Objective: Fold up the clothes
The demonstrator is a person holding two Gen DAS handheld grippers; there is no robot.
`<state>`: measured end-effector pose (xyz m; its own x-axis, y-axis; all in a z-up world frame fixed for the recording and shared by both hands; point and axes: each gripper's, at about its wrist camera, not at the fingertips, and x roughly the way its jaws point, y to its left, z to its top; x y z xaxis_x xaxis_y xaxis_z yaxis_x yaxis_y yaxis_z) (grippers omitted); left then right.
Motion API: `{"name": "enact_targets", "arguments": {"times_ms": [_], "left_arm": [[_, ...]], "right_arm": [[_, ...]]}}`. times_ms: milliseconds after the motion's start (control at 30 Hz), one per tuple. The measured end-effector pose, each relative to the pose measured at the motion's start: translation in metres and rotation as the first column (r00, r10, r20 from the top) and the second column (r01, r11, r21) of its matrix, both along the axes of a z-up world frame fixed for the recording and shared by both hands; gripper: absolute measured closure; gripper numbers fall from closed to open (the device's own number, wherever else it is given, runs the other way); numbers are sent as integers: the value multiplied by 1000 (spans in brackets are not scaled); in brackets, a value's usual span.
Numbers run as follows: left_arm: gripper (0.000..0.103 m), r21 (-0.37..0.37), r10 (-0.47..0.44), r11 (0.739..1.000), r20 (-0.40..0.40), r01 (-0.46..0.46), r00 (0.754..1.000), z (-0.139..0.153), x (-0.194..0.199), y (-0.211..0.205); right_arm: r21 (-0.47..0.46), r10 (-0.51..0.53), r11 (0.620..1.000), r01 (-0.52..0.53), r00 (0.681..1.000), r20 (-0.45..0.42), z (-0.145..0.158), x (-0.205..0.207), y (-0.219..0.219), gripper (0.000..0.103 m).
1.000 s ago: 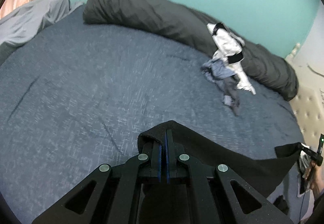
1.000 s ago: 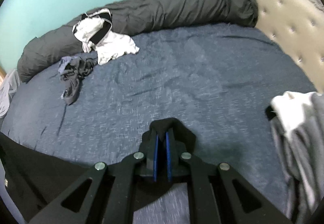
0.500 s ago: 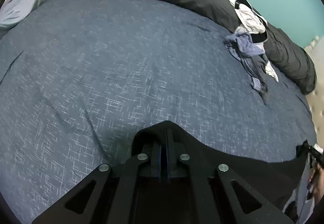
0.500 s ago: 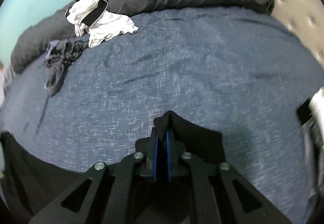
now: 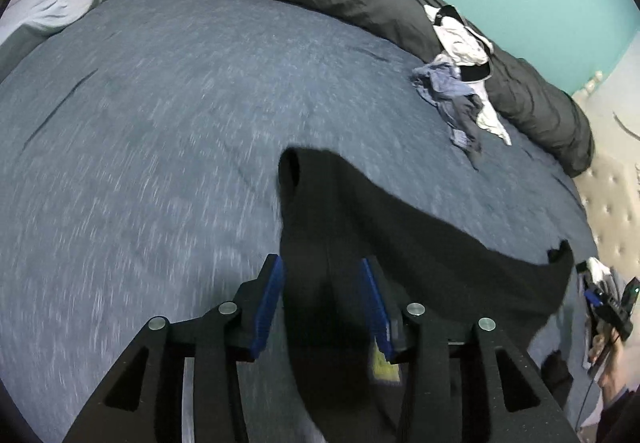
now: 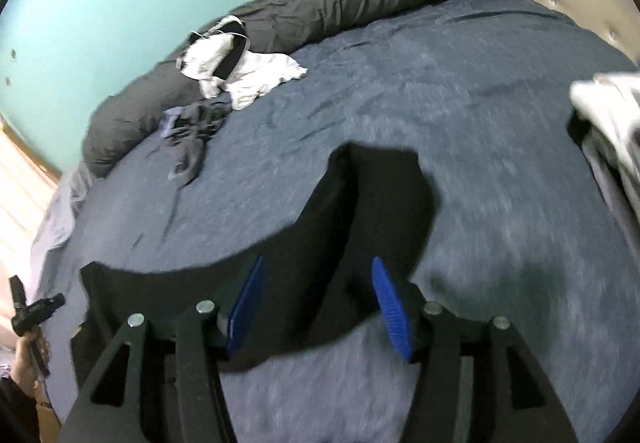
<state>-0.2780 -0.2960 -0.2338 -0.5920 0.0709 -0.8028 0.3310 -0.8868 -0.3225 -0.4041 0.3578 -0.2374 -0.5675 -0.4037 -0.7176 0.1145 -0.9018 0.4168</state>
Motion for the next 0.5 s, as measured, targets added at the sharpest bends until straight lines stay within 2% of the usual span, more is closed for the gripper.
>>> {"name": "enact_targets", "arguments": {"times_ms": [133,367,500], "left_arm": [[57,9,-22,1000,-26,23,999,-4,42,33],[55,60,-46,997,-36,48,998,-26,93,77],[52,80,-41,996,-40,44,998,-40,114,90]], "right_arm": [[-79,-4,997,5,1000,5,-9,48,-7,43],[-78,35,996,-32,999,39,-28,115,-39,42],[-96,36,995,-34,999,25,-31,144,-54,42]]}}
